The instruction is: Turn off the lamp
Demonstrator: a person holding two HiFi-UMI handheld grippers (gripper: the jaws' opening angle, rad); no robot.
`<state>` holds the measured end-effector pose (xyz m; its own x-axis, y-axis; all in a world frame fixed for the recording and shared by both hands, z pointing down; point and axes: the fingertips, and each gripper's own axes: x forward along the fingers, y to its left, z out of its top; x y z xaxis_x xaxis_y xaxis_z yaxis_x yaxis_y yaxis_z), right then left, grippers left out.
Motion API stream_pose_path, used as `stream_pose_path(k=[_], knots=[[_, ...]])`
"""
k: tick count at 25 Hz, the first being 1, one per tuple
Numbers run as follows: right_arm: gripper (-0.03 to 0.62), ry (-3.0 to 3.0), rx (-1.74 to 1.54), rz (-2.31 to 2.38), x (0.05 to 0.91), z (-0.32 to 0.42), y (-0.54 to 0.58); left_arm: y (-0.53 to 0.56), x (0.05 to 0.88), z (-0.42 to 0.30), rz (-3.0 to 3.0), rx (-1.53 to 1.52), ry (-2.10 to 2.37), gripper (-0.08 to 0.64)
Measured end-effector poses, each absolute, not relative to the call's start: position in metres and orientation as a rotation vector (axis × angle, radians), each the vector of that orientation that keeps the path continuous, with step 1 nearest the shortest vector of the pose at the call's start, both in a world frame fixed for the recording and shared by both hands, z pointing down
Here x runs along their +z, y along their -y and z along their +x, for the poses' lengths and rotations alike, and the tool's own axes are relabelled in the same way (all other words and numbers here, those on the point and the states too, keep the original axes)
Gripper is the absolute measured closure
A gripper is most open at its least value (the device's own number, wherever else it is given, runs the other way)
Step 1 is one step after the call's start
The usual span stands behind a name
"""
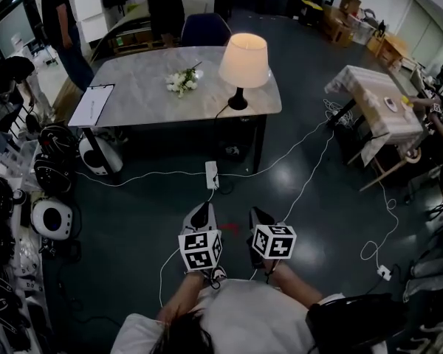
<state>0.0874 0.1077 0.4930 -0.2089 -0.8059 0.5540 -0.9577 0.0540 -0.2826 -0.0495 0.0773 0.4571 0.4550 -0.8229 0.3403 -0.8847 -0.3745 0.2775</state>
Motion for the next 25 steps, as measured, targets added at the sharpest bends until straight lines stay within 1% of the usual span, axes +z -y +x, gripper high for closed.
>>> stream_pose_path(k=[13,25], knots=[[0.592,2.030,0.937,1.801,0.511,0.089,-0.079,-0.047,0.481,-0.058,2.239,0.242,1.434,0.554],[0.592,2.104,0.952,1.714,0.511,0.094,0.014,0.027,0.481,-0.057,2.178,0.274,1.553,0.554]])
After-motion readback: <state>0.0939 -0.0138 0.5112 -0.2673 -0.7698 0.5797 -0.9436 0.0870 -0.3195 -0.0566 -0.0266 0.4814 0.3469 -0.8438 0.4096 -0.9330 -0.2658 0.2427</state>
